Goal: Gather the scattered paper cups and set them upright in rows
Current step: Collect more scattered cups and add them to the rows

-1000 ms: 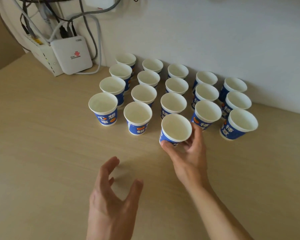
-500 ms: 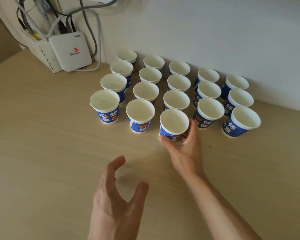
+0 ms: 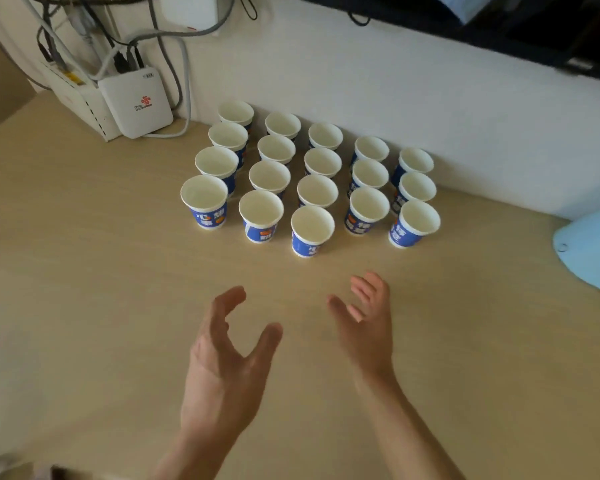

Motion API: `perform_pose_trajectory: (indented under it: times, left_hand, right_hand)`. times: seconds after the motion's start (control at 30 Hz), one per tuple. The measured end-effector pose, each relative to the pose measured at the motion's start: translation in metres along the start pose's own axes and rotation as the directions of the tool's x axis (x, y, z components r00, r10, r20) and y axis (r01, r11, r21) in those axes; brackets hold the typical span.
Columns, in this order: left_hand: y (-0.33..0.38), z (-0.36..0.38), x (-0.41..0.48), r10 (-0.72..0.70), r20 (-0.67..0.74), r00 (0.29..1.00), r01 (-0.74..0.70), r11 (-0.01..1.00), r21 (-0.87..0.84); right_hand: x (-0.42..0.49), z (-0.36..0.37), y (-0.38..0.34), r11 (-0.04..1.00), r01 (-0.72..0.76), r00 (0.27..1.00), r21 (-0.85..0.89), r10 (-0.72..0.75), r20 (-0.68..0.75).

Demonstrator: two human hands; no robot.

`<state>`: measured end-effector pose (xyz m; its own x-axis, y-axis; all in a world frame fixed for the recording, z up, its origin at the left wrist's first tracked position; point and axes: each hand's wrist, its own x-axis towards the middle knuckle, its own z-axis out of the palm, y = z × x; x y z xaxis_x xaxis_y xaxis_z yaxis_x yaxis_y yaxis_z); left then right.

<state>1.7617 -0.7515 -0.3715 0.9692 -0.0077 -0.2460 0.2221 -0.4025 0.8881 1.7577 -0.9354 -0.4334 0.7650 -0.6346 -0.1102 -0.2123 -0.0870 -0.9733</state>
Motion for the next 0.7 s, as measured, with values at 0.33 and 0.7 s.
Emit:
perform_pose_trajectory:
  times: [0.33,0.7]
  left_hand:
    - [0.089,-0.03,-0.103,0.039,0.169,0.985,-0.037,0.999,-0.014]
    - [0.181,0.023,-0.194,0.229,0.285,0.931,-0.212,0.973,-0.089]
  right_hand:
    - [-0.1,-0.115,-0.105,0.974,-0.142,0.945,0.179,0.187,-0.268]
    - [-0.156,-0.229,-0.143,0.941,-0.117,0.912,0.318,0.228,-0.34]
